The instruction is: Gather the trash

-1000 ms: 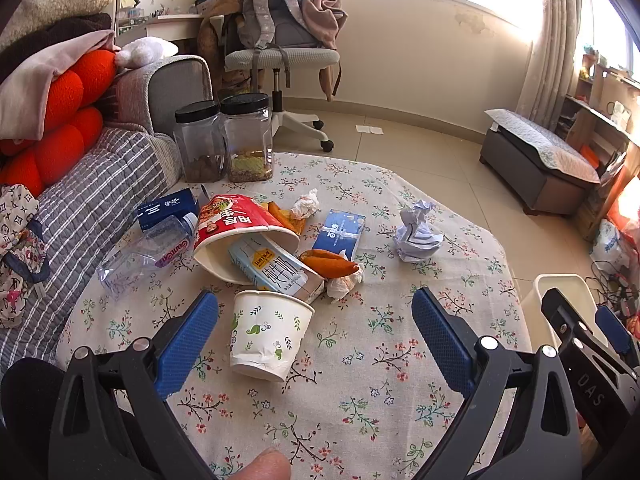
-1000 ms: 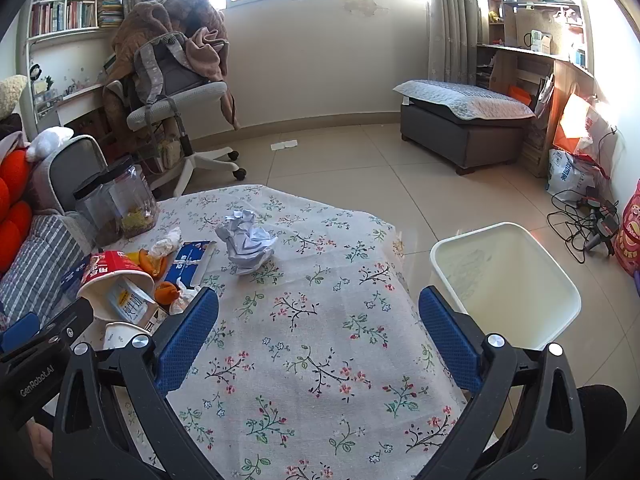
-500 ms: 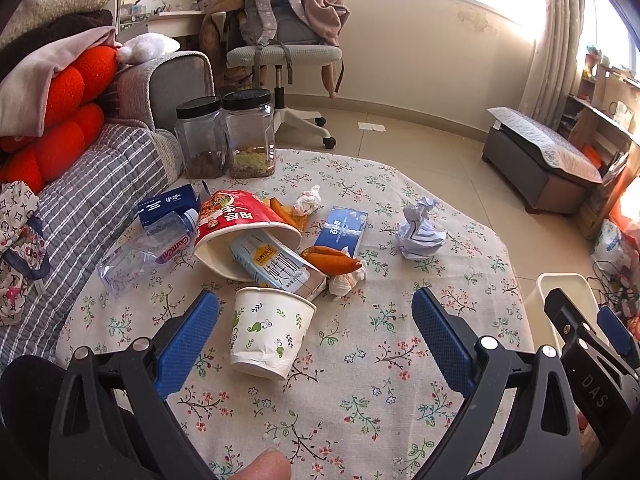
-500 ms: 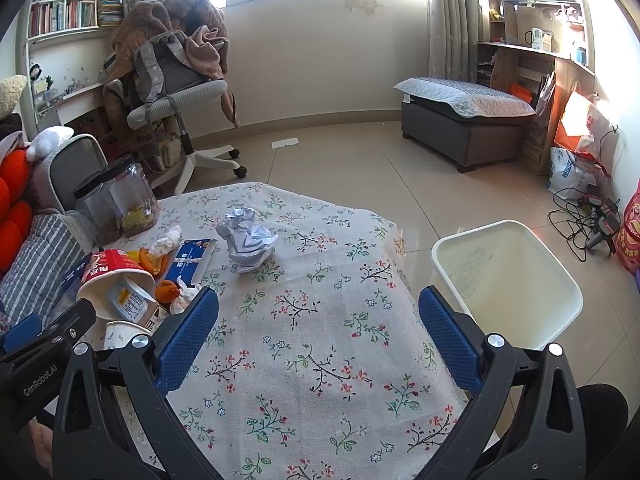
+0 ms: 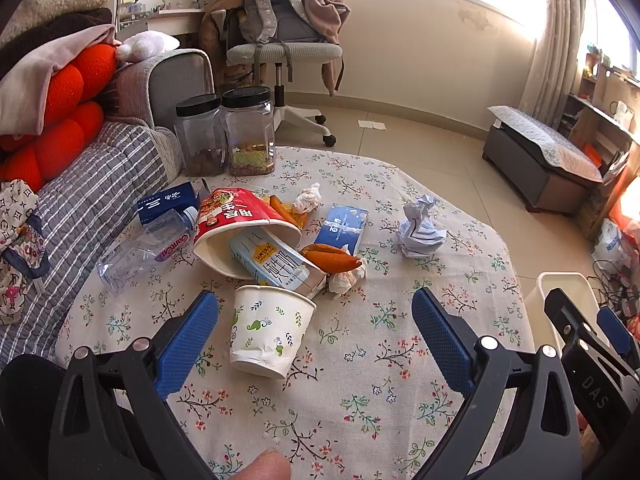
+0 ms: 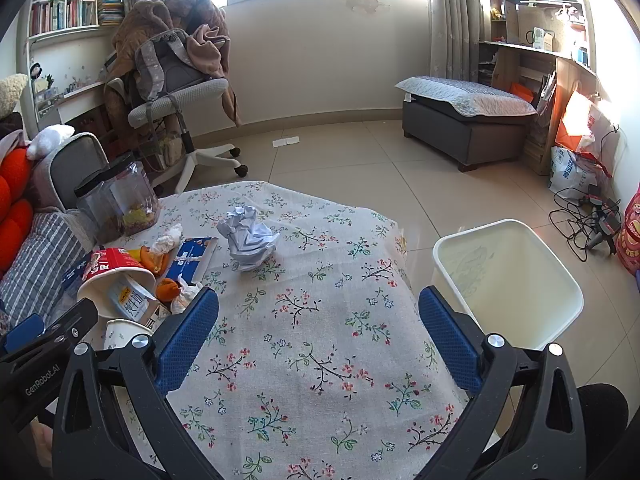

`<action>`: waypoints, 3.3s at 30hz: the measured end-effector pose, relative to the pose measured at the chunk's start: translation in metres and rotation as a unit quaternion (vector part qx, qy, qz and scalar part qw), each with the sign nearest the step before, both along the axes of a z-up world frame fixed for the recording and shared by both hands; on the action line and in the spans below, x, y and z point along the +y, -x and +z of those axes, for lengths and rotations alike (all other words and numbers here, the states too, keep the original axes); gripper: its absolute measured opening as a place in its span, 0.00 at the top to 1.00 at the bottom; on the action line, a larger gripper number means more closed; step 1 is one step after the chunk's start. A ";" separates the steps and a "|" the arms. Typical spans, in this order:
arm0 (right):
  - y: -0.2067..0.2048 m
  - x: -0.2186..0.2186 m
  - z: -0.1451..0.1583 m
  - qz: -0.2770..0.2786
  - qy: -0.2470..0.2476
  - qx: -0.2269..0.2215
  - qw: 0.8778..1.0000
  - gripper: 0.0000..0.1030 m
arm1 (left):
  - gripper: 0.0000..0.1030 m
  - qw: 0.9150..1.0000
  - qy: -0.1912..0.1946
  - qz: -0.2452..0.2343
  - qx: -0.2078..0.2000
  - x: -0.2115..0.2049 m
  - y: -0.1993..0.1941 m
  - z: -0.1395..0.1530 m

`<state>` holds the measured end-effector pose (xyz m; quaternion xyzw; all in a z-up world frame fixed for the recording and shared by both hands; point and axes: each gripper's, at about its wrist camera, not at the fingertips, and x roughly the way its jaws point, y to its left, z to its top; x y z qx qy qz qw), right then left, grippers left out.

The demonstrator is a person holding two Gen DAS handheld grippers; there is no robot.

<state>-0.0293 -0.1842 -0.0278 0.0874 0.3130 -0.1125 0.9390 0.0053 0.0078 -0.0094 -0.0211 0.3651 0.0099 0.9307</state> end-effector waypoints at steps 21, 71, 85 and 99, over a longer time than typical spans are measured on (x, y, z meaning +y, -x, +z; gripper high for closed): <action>-0.009 0.001 -0.012 0.002 -0.007 0.046 0.999 0.07 | 0.08 1.000 0.008 0.014 0.026 0.009 -0.007 -0.013; -0.057 -0.003 -0.082 0.036 -0.022 0.206 0.978 0.07 | 0.07 0.879 0.349 0.093 0.310 0.187 -0.217 -0.106; -0.069 0.034 -0.079 0.072 0.020 0.214 0.974 0.07 | 0.25 0.921 0.319 0.001 0.225 0.175 -0.207 -0.075; -0.150 0.101 -0.024 0.145 -0.035 0.174 0.973 0.07 | 0.25 0.978 0.201 0.027 -0.052 0.199 -0.158 0.028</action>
